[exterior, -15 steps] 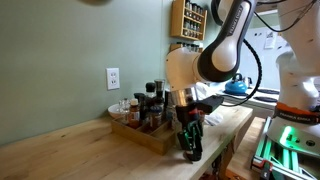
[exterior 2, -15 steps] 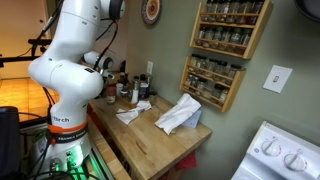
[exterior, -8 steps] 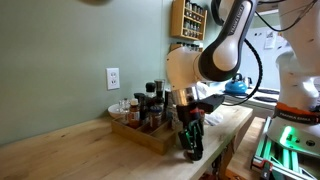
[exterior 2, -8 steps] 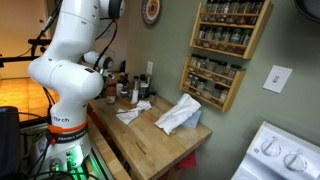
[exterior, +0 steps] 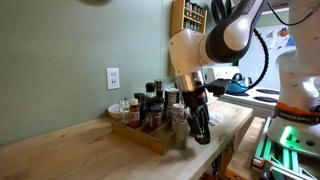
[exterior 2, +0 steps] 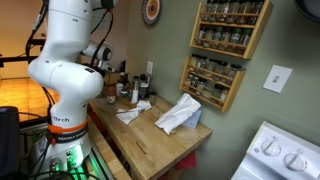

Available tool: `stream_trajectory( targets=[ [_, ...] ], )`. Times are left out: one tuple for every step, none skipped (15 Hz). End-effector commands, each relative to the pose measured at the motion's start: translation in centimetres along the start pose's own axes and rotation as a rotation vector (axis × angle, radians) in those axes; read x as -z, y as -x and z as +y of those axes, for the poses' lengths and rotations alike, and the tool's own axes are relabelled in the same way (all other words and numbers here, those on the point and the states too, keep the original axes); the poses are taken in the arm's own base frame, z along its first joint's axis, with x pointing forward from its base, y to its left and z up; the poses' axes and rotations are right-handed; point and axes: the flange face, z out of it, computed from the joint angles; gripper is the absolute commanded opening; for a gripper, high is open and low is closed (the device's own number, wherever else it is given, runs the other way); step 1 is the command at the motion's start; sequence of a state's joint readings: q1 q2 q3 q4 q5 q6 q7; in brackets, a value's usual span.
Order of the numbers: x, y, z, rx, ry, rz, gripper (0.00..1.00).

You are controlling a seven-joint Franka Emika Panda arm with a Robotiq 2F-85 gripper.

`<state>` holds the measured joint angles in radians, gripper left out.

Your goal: Put the orange lid on the bottle on the right and the black lid on the container on the left

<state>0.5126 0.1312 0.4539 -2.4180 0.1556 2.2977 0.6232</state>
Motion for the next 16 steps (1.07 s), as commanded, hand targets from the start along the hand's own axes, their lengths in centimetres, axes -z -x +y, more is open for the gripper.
stream_trajectory(
  targets=[
    [2.5,2.4,0.1,0.068,0.062,0.025,0.31],
    [3.2,2.8,-0.1,0.086,0.072,0.035,0.31],
    [4.0,3.2,-0.4,0.103,0.079,0.047,0.31],
    [4.8,3.5,-0.8,0.109,0.080,0.063,0.31],
    [5.5,3.7,-1.2,0.112,0.081,0.077,0.31],
    [6.1,3.6,-1.5,0.118,0.080,0.096,0.31],
    [6.7,3.6,-1.8,0.121,0.079,0.116,0.31],
    [7.3,3.4,-2.2,0.133,0.080,0.135,0.31],
    [7.8,3.1,-2.4,0.144,0.082,0.151,0.31],
    [8.1,2.7,-2.6,0.149,0.089,0.158,0.31],
    [8.4,2.2,-2.8,0.159,0.094,0.164,0.31],
    [8.6,1.8,-2.9,0.164,0.101,0.169,0.31],
    [8.7,1.2,-2.9,0.178,0.102,0.167,0.31],
    [8.7,0.7,-2.9,0.182,0.109,0.162,0.31],
    [8.6,0.2,-2.9,0.191,0.115,0.156,0.31],
    [8.5,-0.4,-2.8,0.193,0.126,0.144,0.31]
  ],
)
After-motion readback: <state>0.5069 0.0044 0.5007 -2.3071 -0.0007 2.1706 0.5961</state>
